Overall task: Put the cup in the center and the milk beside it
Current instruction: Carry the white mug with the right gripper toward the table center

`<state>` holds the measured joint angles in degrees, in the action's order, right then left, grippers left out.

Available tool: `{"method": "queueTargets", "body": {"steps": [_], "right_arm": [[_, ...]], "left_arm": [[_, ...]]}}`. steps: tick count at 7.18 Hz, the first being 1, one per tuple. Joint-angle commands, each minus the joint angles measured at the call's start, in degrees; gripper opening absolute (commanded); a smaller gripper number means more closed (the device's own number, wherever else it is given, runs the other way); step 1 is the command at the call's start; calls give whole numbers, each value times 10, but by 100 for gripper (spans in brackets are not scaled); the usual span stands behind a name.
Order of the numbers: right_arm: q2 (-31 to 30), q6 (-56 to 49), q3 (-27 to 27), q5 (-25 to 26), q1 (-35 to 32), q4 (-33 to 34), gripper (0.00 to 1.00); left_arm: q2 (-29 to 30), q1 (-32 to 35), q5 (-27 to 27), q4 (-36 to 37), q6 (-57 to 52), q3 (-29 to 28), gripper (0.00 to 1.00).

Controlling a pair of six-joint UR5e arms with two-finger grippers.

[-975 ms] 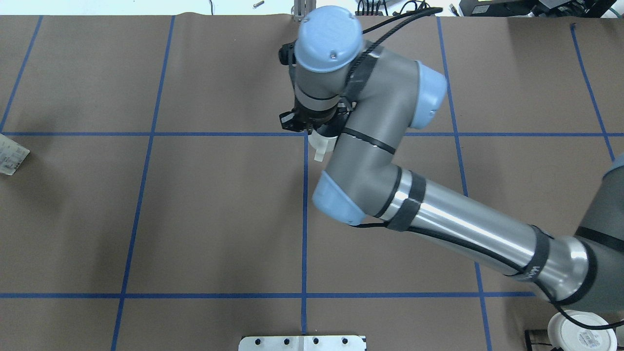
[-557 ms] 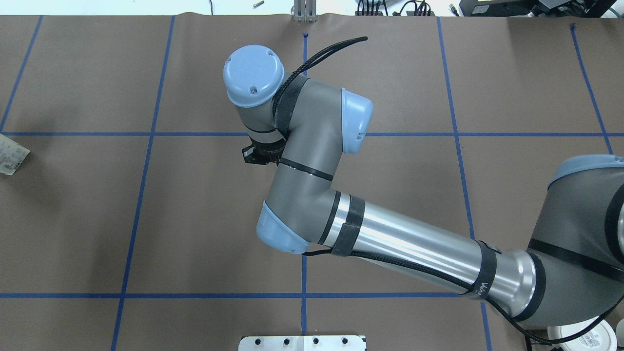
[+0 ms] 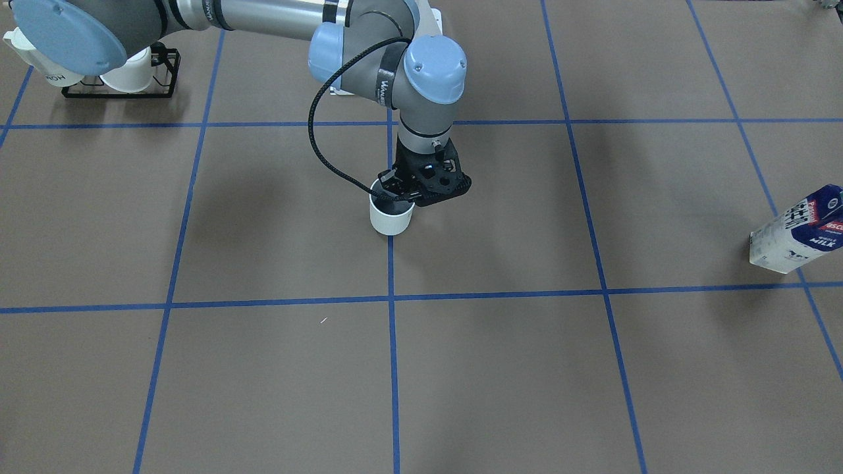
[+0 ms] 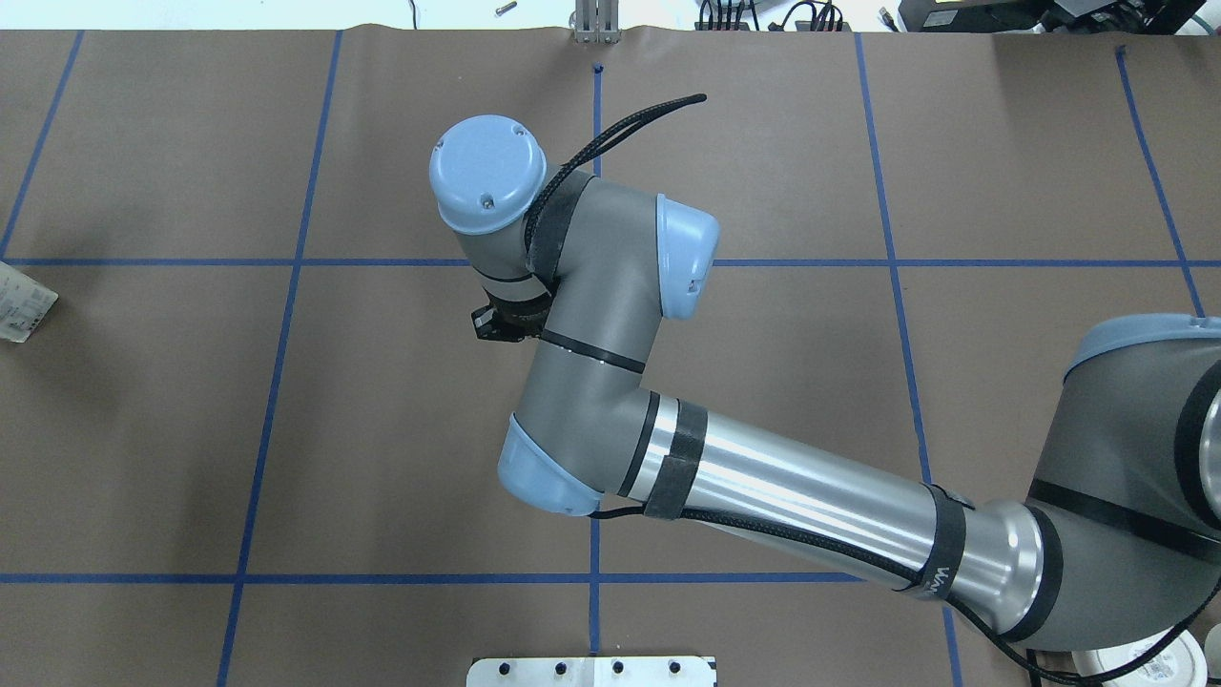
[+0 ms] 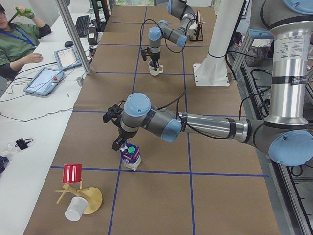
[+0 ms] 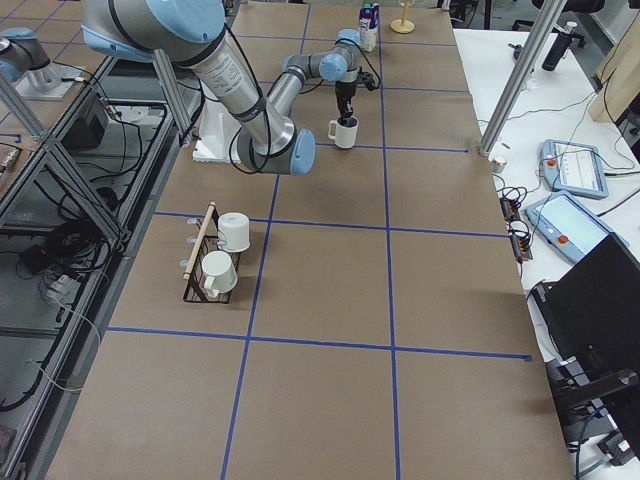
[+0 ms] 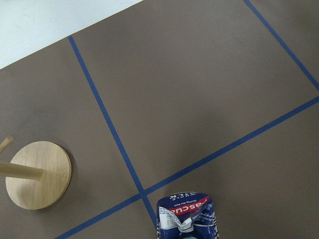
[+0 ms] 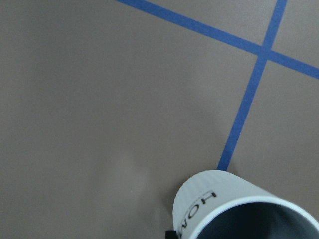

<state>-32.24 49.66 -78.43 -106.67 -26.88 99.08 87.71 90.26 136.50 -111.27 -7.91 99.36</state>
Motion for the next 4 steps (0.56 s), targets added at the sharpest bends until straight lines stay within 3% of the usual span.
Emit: {"method": "queueTargets", "body": {"steps": [1,2,3,4], "right_arm": [[-6,6,-5,2,2,-20,73],[-12,6,-5,8,1,-41,90],[-11,5,-21,33,-1,-49,99],[-11,4,-54,28,-24,-49,99]], "left_arm": [[0,0,0,0,0,0,99],[0,0,0,0,0,0,99],[0,0,0,0,0,0,99],[0,0,0,0,0,0,99]]}}
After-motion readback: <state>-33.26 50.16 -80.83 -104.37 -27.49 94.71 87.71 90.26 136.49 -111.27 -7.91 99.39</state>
